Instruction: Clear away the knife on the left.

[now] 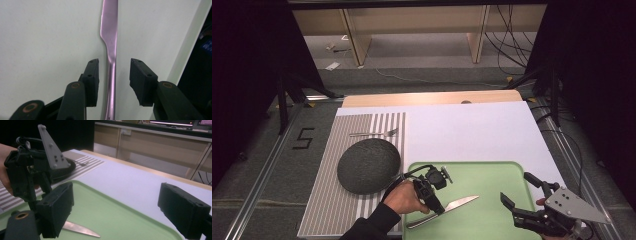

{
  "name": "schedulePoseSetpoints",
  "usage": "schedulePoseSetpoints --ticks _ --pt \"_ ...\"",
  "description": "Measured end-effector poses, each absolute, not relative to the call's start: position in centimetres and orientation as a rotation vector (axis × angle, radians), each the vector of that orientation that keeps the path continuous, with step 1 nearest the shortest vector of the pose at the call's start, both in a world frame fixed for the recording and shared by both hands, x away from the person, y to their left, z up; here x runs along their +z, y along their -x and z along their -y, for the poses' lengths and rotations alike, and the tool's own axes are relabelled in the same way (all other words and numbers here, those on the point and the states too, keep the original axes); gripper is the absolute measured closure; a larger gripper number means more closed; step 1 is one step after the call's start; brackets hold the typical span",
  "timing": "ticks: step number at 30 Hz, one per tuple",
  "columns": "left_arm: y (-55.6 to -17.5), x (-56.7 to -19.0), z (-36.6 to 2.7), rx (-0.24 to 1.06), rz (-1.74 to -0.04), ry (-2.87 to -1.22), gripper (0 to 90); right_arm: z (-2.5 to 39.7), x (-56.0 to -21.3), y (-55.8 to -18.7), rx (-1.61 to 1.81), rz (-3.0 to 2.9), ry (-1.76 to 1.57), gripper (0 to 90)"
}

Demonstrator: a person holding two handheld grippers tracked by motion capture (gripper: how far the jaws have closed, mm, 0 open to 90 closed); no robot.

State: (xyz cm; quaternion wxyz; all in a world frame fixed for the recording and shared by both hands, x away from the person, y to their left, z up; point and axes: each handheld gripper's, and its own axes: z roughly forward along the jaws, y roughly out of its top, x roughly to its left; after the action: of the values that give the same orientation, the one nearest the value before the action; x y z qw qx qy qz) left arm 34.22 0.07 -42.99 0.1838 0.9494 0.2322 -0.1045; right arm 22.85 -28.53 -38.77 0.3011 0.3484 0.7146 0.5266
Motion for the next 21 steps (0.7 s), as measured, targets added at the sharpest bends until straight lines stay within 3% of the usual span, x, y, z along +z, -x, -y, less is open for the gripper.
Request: schedulePoseSetpoints --ticks 4,11,21 --pt "-33.5 -43.2 0.8 -0.293 -0.586 -2.683 66.7 28.5 -38.8 -22.8 1.398 -1.895 -0.924 14.3" --pt "-32.8 -44.7 2.6 -0.231 -0.489 -2.724 89.3 28.5 -38.7 -22.8 1.397 -1.895 -0.923 14.3" --pt "-33.6 -45.9 3.2 -0.204 -0.535 -2.697 89.5 28.5 -38.7 -22.8 1.395 -1.897 -0.921 14.3"
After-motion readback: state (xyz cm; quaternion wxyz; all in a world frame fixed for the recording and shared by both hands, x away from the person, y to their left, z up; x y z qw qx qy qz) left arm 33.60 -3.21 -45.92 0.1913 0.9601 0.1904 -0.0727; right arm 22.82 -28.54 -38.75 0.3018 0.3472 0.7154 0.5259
